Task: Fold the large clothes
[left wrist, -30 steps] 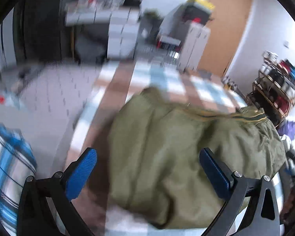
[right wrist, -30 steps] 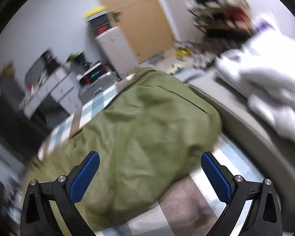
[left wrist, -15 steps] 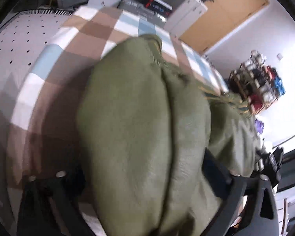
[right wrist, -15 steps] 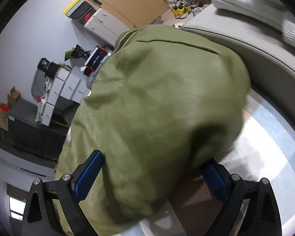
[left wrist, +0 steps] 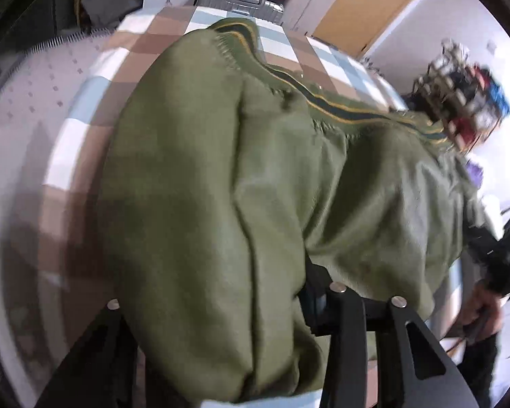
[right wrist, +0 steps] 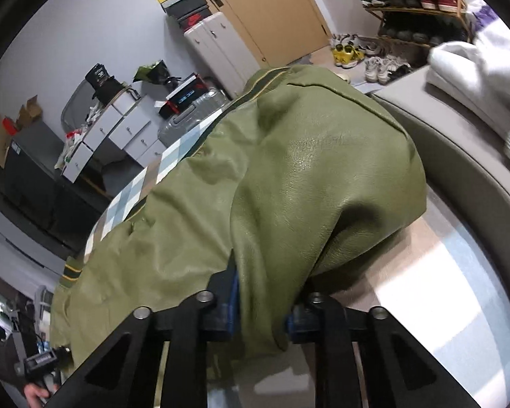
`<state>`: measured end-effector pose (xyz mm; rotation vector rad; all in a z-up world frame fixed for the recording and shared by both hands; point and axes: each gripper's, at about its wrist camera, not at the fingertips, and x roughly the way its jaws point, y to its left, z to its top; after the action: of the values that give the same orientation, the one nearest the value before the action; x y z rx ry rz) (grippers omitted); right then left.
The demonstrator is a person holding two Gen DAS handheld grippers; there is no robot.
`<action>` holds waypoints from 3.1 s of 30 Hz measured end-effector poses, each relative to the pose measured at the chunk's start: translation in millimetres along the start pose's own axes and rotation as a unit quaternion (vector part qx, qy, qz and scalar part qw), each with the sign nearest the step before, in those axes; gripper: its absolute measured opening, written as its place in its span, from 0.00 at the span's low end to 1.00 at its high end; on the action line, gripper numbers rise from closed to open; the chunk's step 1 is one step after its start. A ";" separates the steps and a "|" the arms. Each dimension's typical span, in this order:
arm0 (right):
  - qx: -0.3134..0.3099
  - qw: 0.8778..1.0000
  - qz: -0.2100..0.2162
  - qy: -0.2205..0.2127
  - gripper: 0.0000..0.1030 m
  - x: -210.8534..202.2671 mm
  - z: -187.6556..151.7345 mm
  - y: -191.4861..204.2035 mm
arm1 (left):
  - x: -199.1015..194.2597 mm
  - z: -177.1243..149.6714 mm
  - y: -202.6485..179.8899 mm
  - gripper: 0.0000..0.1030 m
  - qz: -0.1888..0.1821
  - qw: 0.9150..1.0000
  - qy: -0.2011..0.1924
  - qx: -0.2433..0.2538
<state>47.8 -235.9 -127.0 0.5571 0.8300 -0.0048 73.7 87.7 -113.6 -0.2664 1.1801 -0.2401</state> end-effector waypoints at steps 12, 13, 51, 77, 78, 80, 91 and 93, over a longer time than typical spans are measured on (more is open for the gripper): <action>0.025 0.992 0.091 0.082 0.19 -82.3 -73.0 -5.9 | -54.0 -34.1 23.7 0.29 0.060 0.996 0.045 0.039; 0.020 0.991 0.089 0.094 0.20 -85.5 -73.3 -6.0 | -56.4 -32.6 24.9 0.29 0.059 0.997 0.045 0.036; -0.187 0.978 -0.070 0.065 0.12 29.0 55.2 -18.9 | -51.1 24.7 81.8 0.28 -0.074 0.997 0.008 -0.037; -0.394 0.915 -0.005 0.086 0.74 12.1 -121.8 182.0 | -90.1 -13.5 40.9 0.39 0.039 0.998 -0.041 0.038; -0.390 0.915 -0.022 0.098 0.76 30.1 -127.2 180.0 | -91.5 -14.7 42.1 0.40 0.036 0.998 -0.038 0.032; -0.385 0.918 -0.034 0.095 0.77 46.0 -128.1 177.4 | -94.7 -17.7 43.7 0.51 0.038 0.998 -0.040 0.025; -0.369 0.928 -0.037 0.046 0.79 52.6 -124.9 177.1 | -98.2 -53.6 73.8 0.79 0.001 0.996 -0.030 -0.084; -0.365 0.930 -0.022 0.039 0.79 45.8 -125.1 173.9 | -83.6 -68.5 76.8 0.79 -0.023 0.994 -0.010 -0.106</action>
<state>29.5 -18.4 -145.5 -0.1658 0.8515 0.2786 -16.9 181.6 -90.1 -0.4817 1.1807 -0.1528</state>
